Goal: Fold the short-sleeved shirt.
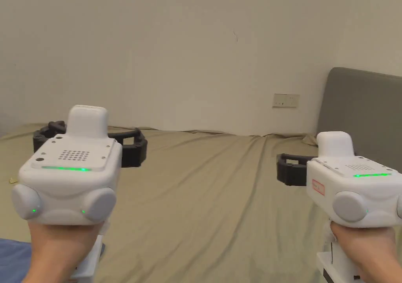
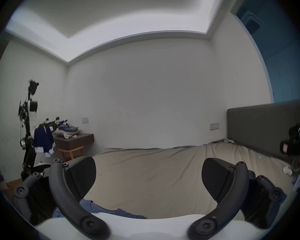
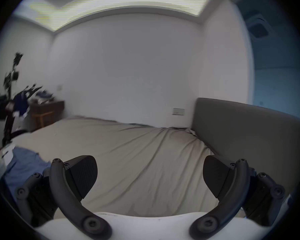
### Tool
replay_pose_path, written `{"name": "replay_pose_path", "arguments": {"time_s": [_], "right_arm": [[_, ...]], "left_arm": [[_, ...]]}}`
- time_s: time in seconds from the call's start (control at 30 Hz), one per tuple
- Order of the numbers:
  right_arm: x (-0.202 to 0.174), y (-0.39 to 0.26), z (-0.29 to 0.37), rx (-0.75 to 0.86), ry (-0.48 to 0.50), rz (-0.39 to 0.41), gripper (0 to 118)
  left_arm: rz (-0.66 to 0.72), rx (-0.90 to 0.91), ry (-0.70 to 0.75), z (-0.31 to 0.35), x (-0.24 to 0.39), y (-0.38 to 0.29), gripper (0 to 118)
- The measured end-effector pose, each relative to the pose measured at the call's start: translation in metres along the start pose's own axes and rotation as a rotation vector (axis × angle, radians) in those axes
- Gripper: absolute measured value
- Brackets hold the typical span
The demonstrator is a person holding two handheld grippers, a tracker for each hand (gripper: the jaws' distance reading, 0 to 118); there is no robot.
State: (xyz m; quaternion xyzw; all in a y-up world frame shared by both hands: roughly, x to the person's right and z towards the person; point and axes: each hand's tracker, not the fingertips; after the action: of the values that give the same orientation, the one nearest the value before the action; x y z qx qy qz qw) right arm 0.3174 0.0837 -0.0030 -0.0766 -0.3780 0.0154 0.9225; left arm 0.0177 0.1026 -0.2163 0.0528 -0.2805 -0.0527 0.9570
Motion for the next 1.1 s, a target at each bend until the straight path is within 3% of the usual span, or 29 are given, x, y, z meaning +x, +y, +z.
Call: {"name": "replay_pose_path", "arguments": {"time_s": [0.13,0.37,0.53,0.73,0.87,0.9,0.93,0.97,1.0,1.03,1.1], "right_arm": [[0.002,0.007,0.005,0.053,0.015,0.034,118],[-0.006,0.004,0.005,0.02,0.025,0.084,118],[-0.011,-0.004,0.001,-0.025,-0.002,0.029,118],[-0.012,-0.004,0.0,-0.056,0.009,0.042,118],[-0.011,-0.004,0.003,-0.076,0.061,0.005,118],[-0.012,-0.004,0.005,-0.065,0.061,-0.002,112],[-0.012,-0.005,0.009,-0.06,0.058,0.0,91],[-0.013,-0.006,0.012,-0.044,0.044,0.009,28],[-0.014,-0.008,0.014,-0.021,0.035,0.02,2],[-0.015,-0.01,0.012,-0.018,0.018,0.042,2],[-0.01,-0.012,0.014,-0.024,0.007,0.026,2]], "left_arm": [[0.071,-0.067,-0.009,-0.008,-0.006,-0.011,118],[0.076,-0.085,-0.002,-0.012,-0.009,-0.014,118],[0.072,-0.068,-0.01,-0.01,-0.013,-0.013,118],[0.059,-0.081,0.038,-0.012,-0.015,-0.014,118],[0.055,-0.164,0.046,-0.018,-0.016,-0.018,118],[0.048,-0.18,0.047,-0.019,-0.016,-0.019,118],[0.036,-0.187,0.027,-0.018,-0.016,-0.022,110],[0.021,-0.196,0.017,-0.017,-0.016,-0.024,64],[0.021,-0.18,0.007,-0.014,-0.014,-0.026,11],[0.013,-0.179,0.018,-0.013,-0.011,-0.028,0],[0.014,-0.169,0.074,-0.012,-0.013,-0.031,0]]}}
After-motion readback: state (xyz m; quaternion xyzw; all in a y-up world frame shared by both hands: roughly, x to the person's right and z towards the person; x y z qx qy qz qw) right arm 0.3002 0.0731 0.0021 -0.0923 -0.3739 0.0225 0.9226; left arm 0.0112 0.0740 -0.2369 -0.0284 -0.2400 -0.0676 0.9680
